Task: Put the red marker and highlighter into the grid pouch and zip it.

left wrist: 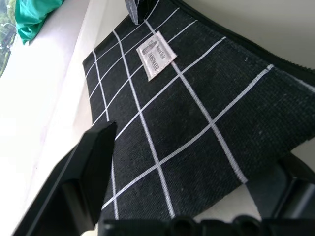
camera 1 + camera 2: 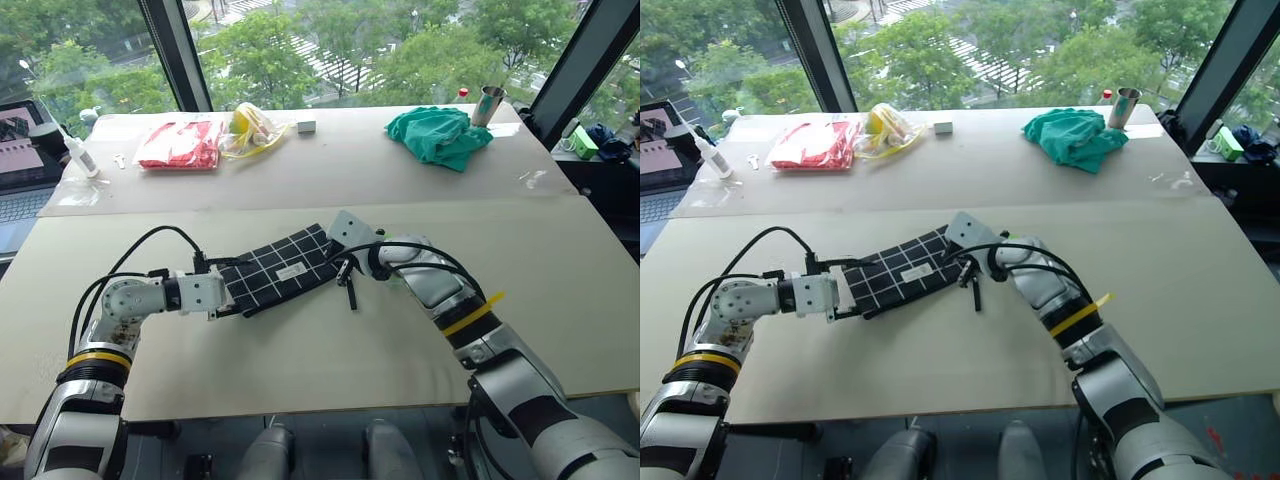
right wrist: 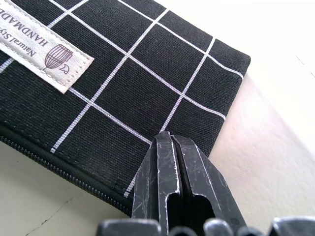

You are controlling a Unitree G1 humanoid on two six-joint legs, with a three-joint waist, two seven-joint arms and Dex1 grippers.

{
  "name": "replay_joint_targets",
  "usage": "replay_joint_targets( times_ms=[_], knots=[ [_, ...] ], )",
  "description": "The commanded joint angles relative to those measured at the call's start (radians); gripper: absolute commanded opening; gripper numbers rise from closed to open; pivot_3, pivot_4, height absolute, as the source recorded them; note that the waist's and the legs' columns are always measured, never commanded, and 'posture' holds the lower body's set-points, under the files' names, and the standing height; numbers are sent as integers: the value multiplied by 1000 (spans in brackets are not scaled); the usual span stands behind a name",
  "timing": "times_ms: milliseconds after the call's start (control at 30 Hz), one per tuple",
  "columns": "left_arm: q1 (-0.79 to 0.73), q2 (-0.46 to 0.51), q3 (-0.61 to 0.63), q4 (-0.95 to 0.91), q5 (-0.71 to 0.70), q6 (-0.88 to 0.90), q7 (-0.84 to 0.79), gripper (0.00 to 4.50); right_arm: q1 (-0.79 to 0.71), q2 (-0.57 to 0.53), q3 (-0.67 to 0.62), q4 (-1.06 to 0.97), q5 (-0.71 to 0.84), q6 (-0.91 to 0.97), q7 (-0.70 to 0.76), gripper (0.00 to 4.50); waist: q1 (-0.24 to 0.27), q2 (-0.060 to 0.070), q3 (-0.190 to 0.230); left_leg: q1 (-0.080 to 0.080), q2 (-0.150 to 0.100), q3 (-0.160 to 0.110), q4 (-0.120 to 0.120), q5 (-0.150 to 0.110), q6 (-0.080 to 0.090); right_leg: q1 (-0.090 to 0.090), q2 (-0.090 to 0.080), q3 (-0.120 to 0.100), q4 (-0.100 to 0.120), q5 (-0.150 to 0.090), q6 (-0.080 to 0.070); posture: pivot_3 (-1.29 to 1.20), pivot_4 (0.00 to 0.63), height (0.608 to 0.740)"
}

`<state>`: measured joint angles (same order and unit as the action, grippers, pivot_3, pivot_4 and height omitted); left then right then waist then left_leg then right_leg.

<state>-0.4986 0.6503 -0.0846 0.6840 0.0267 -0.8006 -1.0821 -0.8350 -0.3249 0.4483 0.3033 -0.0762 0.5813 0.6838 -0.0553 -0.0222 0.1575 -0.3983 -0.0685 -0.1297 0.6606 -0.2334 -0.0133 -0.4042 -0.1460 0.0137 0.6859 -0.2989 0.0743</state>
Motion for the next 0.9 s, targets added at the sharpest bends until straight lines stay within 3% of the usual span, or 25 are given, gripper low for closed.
replay_joint_targets(
  times_ms=[33,200,400,500,600,800,900],
  knots=[
    [-18,15,-17,21,-33,-40,-33,1975,28,1,-3,5,-15,31,11,0,-1,0,0,0,0,0,0,0,0,0,0,0,0,0,0,0,150,740],
    [-44,25,-6,46,-74,-42,-57,143,32,4,-7,-4,-16,30,15,0,-2,0,0,0,0,-1,0,0,0,0,0,0,0,0,0,0,150,740],
    [-37,15,-10,20,-126,-4,-93,64,34,40,-107,-23,56,57,3,0,-5,0,0,-1,0,-1,0,0,0,0,0,0,-1,0,0,0,150,740],
    [0,15,-17,-32,-179,41,-145,0,48,33,-156,-72,104,90,39,788,-7,0,0,-1,0,-1,0,0,0,0,0,0,-1,0,0,0,150,740],
    [25,23,-22,-57,-187,53,-164,0,67,11,-193,-181,170,146,89,1860,-11,0,0,-2,0,-1,0,0,0,-1,0,0,-1,0,0,0,150,740],
    [53,14,-6,-111,-222,100,-170,0,41,-76,-507,-372,414,454,91,3898,-9,0,0,-6,0,-2,0,0,0,-4,0,0,-1,0,0,0,150,740],
    [69,9,13,-139,-251,138,-158,0,59,-192,-638,-412,455,530,67,3898,0,0,0,-7,-1,-2,0,0,1,-3,-1,-1,-2,0,0,0,150,740]
  ],
)
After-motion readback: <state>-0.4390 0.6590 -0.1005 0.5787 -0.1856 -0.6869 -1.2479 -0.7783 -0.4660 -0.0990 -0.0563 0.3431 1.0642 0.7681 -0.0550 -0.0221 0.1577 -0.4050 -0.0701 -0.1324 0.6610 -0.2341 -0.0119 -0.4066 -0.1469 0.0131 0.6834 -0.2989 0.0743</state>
